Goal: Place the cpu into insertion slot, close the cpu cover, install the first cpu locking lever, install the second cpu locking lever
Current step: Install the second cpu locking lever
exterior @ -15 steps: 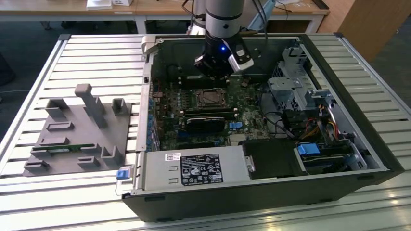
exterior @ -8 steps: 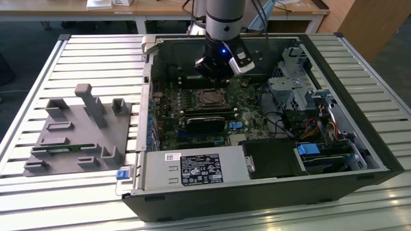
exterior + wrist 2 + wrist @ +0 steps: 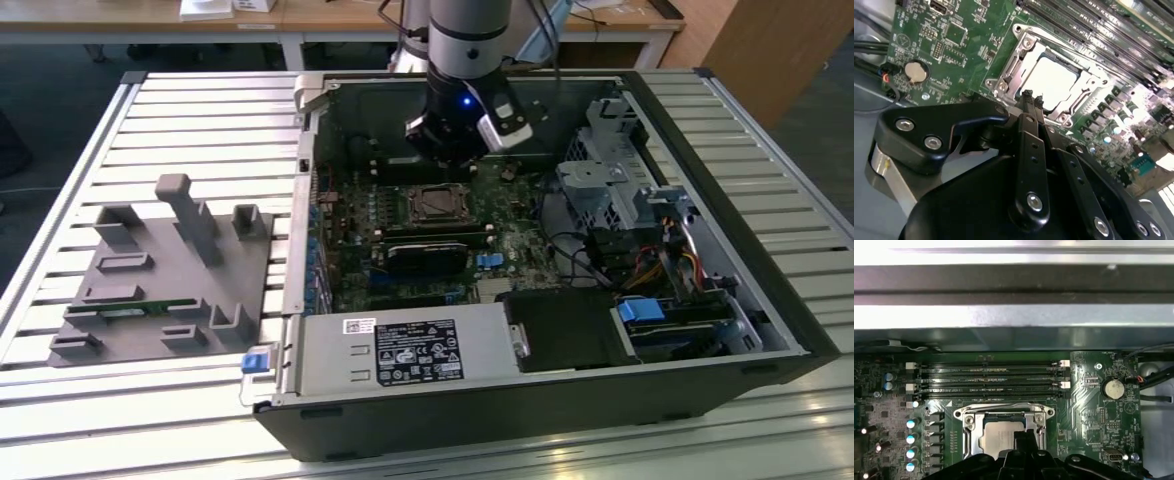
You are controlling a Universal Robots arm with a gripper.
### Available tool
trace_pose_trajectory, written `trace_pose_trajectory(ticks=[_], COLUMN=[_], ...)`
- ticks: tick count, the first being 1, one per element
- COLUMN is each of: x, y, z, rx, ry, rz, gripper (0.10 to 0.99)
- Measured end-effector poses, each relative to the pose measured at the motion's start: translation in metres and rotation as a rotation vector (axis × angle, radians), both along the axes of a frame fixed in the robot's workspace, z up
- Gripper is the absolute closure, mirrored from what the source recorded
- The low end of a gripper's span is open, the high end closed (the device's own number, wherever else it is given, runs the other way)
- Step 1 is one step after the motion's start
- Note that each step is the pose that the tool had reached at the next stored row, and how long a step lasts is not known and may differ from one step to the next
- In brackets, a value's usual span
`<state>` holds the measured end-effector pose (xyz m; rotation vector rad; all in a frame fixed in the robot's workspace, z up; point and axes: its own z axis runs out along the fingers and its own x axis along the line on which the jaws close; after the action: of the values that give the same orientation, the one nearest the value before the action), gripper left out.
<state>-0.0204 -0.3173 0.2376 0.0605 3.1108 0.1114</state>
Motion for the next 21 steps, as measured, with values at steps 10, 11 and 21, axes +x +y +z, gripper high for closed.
trace_pose_trajectory(ticks=[10,11,21], x=[0.0000,0.0000,0.0000], y=[-0.0067,-0.0083,-0.0294], z=[0.0037,0.0037,0.0037], rx=[0.000,0.000,0.000], ry=[0.0000,0.0000,0.0003], rz=[0.000,0.000,0.000], gripper=[0.980,0.980,0.980])
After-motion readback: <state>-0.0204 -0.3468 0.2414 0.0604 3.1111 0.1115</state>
